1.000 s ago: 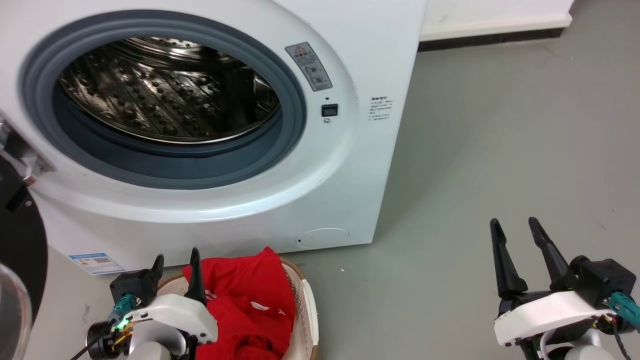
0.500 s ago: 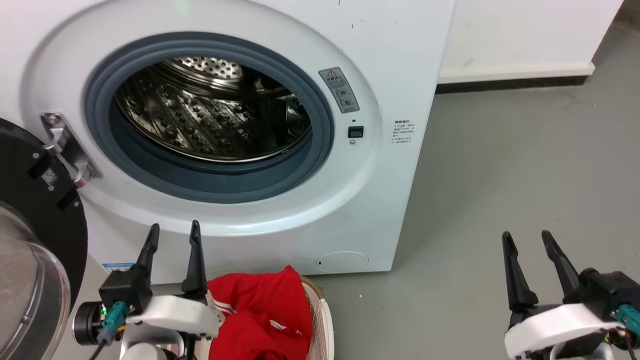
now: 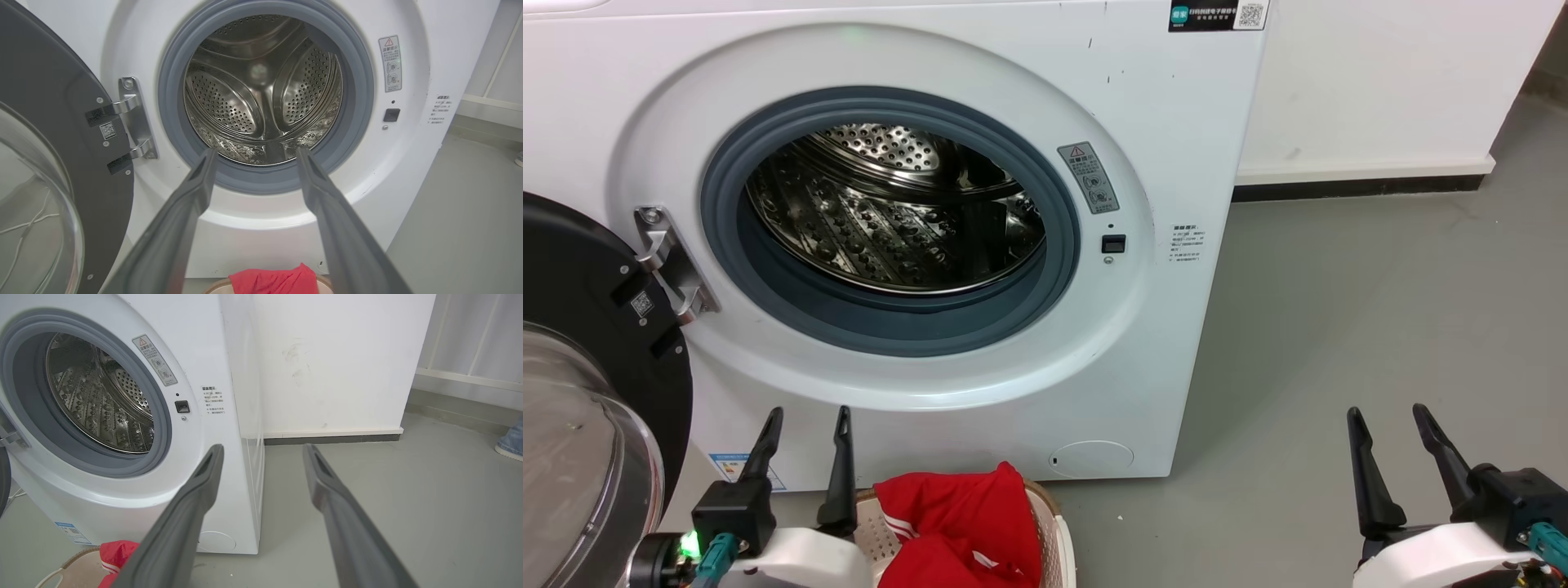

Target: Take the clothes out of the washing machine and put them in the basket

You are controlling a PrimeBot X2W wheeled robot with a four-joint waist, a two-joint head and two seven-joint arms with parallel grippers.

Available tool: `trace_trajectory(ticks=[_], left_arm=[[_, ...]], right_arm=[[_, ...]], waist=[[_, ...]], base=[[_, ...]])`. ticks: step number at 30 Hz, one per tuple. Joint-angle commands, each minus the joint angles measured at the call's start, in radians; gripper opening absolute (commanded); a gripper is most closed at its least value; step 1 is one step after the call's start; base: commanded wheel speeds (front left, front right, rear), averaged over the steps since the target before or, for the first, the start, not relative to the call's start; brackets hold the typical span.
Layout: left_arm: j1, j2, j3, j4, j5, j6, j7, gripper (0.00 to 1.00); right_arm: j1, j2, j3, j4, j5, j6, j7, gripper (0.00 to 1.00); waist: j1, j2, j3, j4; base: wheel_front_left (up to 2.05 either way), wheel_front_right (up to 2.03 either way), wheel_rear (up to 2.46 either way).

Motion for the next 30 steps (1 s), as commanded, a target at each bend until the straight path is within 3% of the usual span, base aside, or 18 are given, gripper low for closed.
trace_trajectory(ticks=[1,26,27,30], left_arm=[[0.016,0.013,0.005,-0.006,0.005,0.008,0.009,1.00],[0.049,0.050,0.014,-0.048,-0.012,0.039,0.062,1.00],[0.044,0.048,0.014,-0.045,-0.010,0.035,0.062,0.00],[0.039,0.041,0.020,-0.016,-0.030,0.032,0.070,0.00]], right_arm=[[0.013,0.000,0.003,-0.010,-0.012,0.000,0.003,1.00],[0.030,0.000,0.020,-0.017,0.006,-0.001,0.002,1.00],[0.022,0.000,0.021,-0.018,0.004,0.000,0.004,0.00],[0.025,0.001,0.025,0.002,0.026,0.000,0.004,0.00]], waist=[[0.0000,0.0000,-0.005,0.003],[0.0000,0.0000,-0.013,0.008],[0.0000,0.0000,-0.013,0.008],[0.0000,0.0000,-0.012,0.008]], base=[[0.00,0.00,0.00],[0.00,0.00,0.00],[0.00,0.00,0.00],[0.00,0.00,0.00]])
